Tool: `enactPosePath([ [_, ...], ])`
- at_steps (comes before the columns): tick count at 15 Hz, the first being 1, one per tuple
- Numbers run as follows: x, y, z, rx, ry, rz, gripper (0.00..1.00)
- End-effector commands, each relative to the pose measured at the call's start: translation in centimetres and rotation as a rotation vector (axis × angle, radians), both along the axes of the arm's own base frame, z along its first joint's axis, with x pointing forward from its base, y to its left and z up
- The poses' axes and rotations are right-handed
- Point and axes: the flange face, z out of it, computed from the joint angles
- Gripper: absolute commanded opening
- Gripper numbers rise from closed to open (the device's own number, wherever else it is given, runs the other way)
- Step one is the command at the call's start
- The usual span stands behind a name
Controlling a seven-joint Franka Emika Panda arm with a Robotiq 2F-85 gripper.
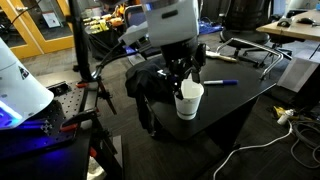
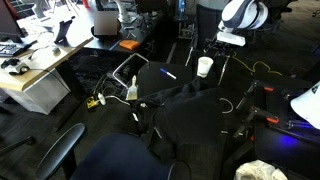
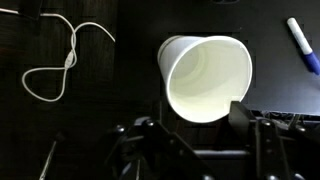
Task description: Place the cup on the opposite side of the marker
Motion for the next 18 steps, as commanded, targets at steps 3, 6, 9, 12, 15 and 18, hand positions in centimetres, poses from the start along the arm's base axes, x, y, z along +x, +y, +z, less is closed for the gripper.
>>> enactPosePath([
  [3, -3.5, 3.9, 6.1, -0.024, -0.097, 0.105, 1.0],
  [6, -3.7, 6.5, 9.4, -0.066, -0.133, 0.281, 1.0],
  [9, -3.1, 8.8, 12.5, -0.083, -0.143, 0.447, 1.0],
  [12, -2.5, 10.8, 14.9, -0.064, -0.146, 0.616, 1.0],
  [15, -2.4, 12.0, 16.1, -0.063, -0.126, 0.711, 1.0],
  [18, -2.2, 12.2, 15.7, -0.066, -0.124, 0.689, 1.0],
])
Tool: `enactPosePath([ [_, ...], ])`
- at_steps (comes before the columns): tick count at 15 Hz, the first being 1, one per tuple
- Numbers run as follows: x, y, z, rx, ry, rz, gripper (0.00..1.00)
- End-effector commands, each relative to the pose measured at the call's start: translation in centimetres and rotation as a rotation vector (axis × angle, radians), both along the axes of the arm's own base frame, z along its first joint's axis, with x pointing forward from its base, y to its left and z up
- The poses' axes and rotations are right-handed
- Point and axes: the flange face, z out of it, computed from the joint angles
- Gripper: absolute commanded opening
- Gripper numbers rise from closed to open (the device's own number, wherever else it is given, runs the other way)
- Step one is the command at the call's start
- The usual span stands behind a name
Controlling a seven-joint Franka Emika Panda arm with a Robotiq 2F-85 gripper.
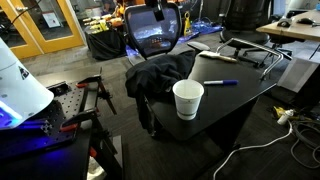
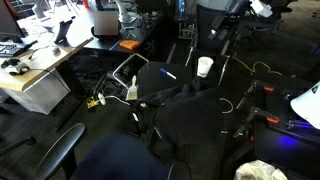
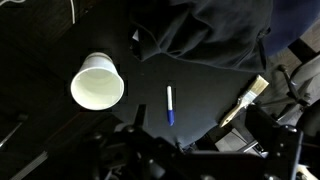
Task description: Place the cup on the opposite side of the marker
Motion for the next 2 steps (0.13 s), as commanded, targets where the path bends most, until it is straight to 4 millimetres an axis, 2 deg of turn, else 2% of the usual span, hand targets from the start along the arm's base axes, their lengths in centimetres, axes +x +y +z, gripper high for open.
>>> enactPosePath([
  [1, 0.0, 0.06, 0.16, -0.002, 0.001, 0.005, 1.0],
  [2, 0.0, 0.09, 0.18, -0.003, 0.001, 0.008, 1.0],
])
